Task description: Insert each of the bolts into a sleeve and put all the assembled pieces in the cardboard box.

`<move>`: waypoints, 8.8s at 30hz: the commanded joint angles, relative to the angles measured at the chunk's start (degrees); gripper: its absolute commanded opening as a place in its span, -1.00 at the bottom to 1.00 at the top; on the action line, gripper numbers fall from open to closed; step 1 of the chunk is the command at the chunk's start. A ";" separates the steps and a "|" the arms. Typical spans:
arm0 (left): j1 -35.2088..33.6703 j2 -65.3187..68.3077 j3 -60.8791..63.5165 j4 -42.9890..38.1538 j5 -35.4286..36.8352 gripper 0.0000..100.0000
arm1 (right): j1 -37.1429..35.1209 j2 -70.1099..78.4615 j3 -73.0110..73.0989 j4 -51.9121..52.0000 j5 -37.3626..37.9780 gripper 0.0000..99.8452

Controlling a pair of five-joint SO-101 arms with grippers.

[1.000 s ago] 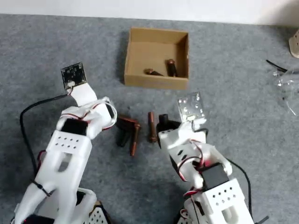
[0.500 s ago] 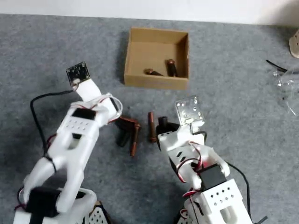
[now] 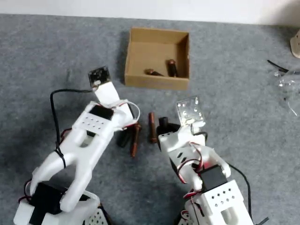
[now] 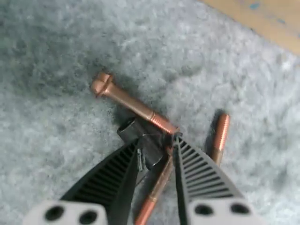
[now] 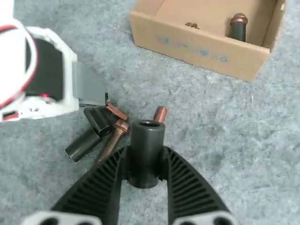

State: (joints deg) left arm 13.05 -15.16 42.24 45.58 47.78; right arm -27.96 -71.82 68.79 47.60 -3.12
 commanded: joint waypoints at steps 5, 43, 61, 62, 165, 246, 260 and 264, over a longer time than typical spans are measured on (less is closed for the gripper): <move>-4.09 -0.13 -2.95 0.44 7.21 -0.77 | 0.84 -0.92 -0.31 -2.33 0.79 -0.99; -7.08 23.52 -18.68 8.00 10.20 -0.66 | 0.84 -0.92 4.62 -7.96 2.64 -0.99; -8.66 28.88 -21.67 8.18 11.78 -0.66 | 0.84 -0.92 4.62 -8.04 2.73 -0.99; -7.87 29.58 -22.29 8.26 11.78 -0.66 | 0.84 -0.92 4.62 -8.04 2.73 -0.99; -6.55 31.16 -28.97 14.07 14.86 -0.55 | 0.57 -1.10 5.85 -10.07 4.75 -0.99; -6.55 -52.53 22.73 1.41 -20.40 -0.99 | 0.66 -1.36 9.45 -15.43 4.66 -0.99; -6.46 -88.84 40.66 -1.05 -21.80 -0.99 | 0.48 -1.36 10.33 -16.40 4.66 -0.99; -6.55 -89.27 41.10 -1.05 -21.80 -0.99 | 0.48 -2.42 10.68 -17.10 4.57 -0.99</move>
State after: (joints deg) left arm 5.58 -102.99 84.00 46.02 26.24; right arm -27.96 -71.82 79.60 33.36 1.01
